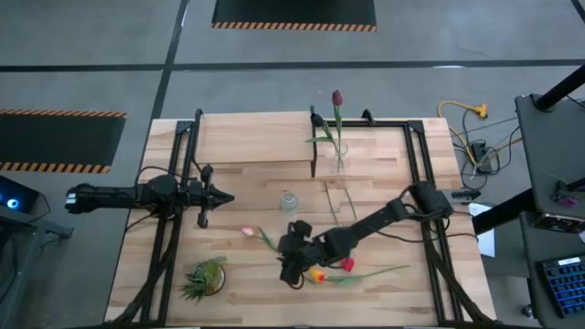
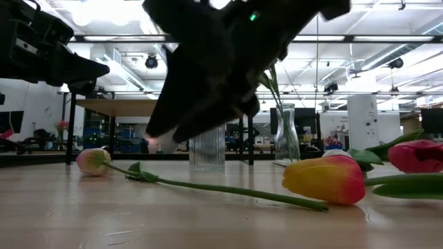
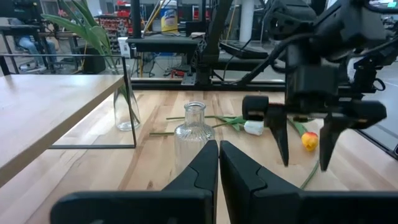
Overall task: Pick and place flowers into a vace then onto a shelf
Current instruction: Put the pink tulip into the bottom transparent vase
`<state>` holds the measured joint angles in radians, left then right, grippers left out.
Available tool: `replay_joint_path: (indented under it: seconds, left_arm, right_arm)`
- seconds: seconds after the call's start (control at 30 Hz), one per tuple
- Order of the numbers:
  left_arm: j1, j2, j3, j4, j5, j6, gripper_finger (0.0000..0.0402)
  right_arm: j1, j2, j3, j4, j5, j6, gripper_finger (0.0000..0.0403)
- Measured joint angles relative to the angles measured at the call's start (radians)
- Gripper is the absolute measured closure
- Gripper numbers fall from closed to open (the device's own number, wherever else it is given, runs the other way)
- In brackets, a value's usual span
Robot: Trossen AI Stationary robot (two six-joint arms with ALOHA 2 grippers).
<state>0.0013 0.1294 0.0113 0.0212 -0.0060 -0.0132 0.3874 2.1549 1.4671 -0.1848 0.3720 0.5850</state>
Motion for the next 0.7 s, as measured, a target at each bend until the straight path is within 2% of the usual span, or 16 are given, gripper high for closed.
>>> replay_joint_path:
  seconds: [0.2,0.57,0.7]
  left_arm:
    - [0.000,0.001,0.000,0.000,0.000,0.000,0.0402]
    - [0.000,0.001,0.000,-0.002,0.000,0.000,0.0402]
    - [0.000,0.001,0.000,-0.002,0.000,0.000,0.0402]
  right_arm:
    - [-0.023,0.040,0.022,0.001,-0.063,0.004,0.0179]
    - [-0.025,0.097,0.022,-0.002,-0.057,0.042,0.0180]
    - [-0.025,0.097,0.023,-0.030,-0.058,0.067,0.0197]
